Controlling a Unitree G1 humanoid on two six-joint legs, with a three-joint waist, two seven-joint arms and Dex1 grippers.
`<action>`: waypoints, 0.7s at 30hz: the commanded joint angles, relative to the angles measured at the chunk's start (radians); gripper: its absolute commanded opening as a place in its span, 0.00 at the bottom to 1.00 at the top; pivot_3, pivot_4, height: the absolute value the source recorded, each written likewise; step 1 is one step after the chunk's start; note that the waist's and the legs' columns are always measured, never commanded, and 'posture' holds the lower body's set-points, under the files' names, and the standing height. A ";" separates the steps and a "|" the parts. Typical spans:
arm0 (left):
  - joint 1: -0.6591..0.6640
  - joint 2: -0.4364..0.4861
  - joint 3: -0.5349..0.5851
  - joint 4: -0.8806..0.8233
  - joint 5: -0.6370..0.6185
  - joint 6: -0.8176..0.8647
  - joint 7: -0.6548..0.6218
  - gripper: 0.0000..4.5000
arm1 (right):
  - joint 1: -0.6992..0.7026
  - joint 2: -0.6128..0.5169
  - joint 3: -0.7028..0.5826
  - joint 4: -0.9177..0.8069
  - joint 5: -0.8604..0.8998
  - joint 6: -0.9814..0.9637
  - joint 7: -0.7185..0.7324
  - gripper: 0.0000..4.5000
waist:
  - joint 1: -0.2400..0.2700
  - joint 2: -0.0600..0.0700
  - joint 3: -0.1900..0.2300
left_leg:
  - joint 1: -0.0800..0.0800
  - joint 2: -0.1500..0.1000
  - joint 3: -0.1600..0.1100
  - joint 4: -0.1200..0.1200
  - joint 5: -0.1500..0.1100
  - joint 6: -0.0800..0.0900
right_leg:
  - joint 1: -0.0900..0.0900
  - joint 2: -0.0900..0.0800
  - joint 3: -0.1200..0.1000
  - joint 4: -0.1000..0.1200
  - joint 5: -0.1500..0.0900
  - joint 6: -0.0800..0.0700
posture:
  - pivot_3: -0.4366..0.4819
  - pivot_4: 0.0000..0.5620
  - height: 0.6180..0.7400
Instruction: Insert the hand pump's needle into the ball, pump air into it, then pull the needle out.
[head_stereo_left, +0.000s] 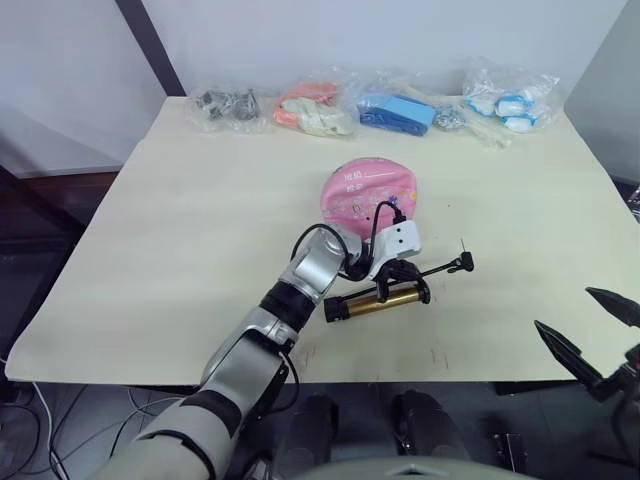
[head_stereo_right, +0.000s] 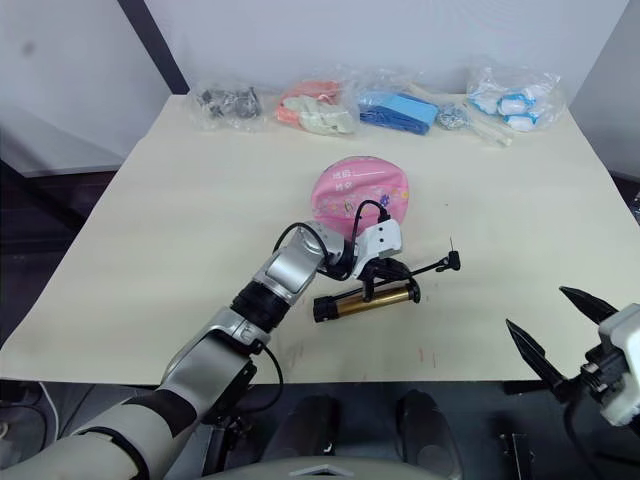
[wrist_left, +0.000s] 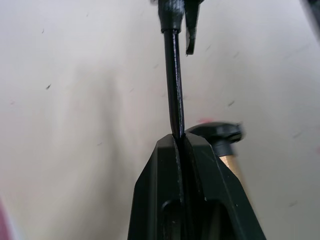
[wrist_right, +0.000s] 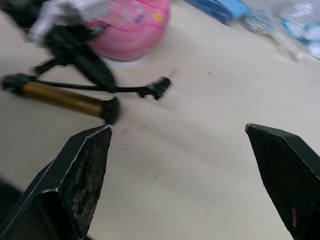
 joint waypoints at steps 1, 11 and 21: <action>0.027 0.009 0.043 -0.136 -0.065 0.030 -0.001 0.01 | -0.065 -0.005 0.016 -0.021 0.143 0.129 -0.163 1.00 | 0.000 0.000 0.000 | 0.000 0.000 0.000 0.000 0.000 0.000 | 0.000 0.000 0.000 0.000 0.000 0.000 | 0.48 0.27 1.00; 0.189 0.069 0.091 -0.342 -0.169 -0.035 0.028 0.01 | -0.293 -0.030 0.193 0.099 0.764 0.161 -0.549 1.00 | -0.001 0.001 -0.001 | 0.000 0.001 0.000 0.000 0.000 0.000 | 0.000 0.000 0.001 0.000 0.001 -0.001 | 0.48 0.27 1.00; 0.267 0.110 0.077 -0.364 -0.167 -0.179 0.063 0.01 | -0.456 -0.252 0.314 0.268 1.107 0.205 -0.686 1.00 | -0.004 0.001 0.000 | 0.000 0.001 0.002 0.000 0.000 0.001 | 0.000 0.000 0.002 0.000 0.001 -0.001 | 0.48 0.27 1.00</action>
